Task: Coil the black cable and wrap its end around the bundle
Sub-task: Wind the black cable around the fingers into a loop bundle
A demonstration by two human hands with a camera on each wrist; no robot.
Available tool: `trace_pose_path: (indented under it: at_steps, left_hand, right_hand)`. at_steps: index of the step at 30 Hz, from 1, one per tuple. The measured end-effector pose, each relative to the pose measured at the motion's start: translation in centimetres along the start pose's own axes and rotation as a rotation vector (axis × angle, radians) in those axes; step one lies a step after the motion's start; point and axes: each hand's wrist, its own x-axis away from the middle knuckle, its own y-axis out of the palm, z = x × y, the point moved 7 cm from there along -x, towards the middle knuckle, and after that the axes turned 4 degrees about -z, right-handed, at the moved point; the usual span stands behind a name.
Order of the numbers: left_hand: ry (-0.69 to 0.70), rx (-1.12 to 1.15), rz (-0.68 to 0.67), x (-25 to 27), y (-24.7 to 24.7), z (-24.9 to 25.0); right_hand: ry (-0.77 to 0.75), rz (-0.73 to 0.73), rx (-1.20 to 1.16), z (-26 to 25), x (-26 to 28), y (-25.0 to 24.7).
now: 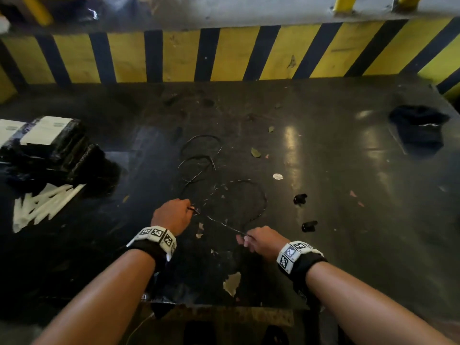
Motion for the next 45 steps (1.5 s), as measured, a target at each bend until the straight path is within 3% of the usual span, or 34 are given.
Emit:
trace_pose_path:
  at_steps: [4, 8, 10, 15, 18, 21, 25, 29, 31, 34, 36, 38, 41, 43, 45]
  left_hand:
    - [0.154, 0.149, -0.079, 1.0, -0.1, 2.6]
    - [0.233, 0.151, -0.038, 0.4, -0.5, 4.0]
    - [0.249, 0.146, -0.025, -0.1, -1.1, 3.2]
    - [0.1, 0.039, 0.147, -2.1, -4.5, -4.6]
    - [0.034, 0.028, 0.13, -3.0, -5.9, -9.3]
    - [0.155, 0.125, 0.045, -3.3, -6.2, -10.0]
    - [0.35, 0.2, -0.075, -2.1, -5.6, -7.4]
    - [0.358, 0.194, -0.186, -1.4, -3.2, -7.2]
    - [0.338, 0.17, -0.334, -1.2, -1.2, -8.0]
    - [0.323, 0.127, -0.672, -0.3, 2.4, -9.3]
    - [0.232, 0.126, -0.77, -1.0, 3.4, -10.8]
    - [0.162, 0.071, -0.715, -3.2, 3.1, -12.5]
    - [0.127, 0.031, -0.5, -7.9, 1.4, -14.1]
    - [0.124, 0.056, -0.366, -10.8, 0.4, -14.2]
    - [0.122, 0.092, -0.324, -13.4, 0.7, -13.6]
  right_hand:
    - [0.013, 0.015, 0.27, -0.7, 0.4, -0.9]
    - [-0.125, 0.17, 0.235, -6.3, -0.4, -2.2]
    - [-0.205, 0.17, 0.149, -8.9, -0.9, -1.9]
    - [-0.005, 0.08, 0.046, -8.7, -2.6, -1.4]
    - [0.203, 0.05, 0.176, -5.9, -2.0, -0.8]
    - [0.347, -0.06, 0.336, -5.9, -1.4, -0.2]
    - [0.221, -0.095, 0.196, -11.6, -3.2, -0.9]
    - [0.14, -0.127, 0.159, -17.4, -5.1, -2.2]
    - [0.151, -0.186, 0.231, -18.0, -5.9, -1.5]
    - [0.198, -0.241, 0.404, -16.3, -6.8, 0.8]
    - [0.255, -0.23, 0.493, -14.0, -6.7, 2.2]
    - [0.32, -0.304, 0.509, -11.8, -6.1, 3.7]
    - [0.377, -0.444, 0.47, -9.7, -6.6, 5.2]
    - [0.353, -0.39, 0.408, -9.2, -8.5, 5.3]
    - [0.293, -0.242, 0.345, -11.0, -9.4, 4.0]
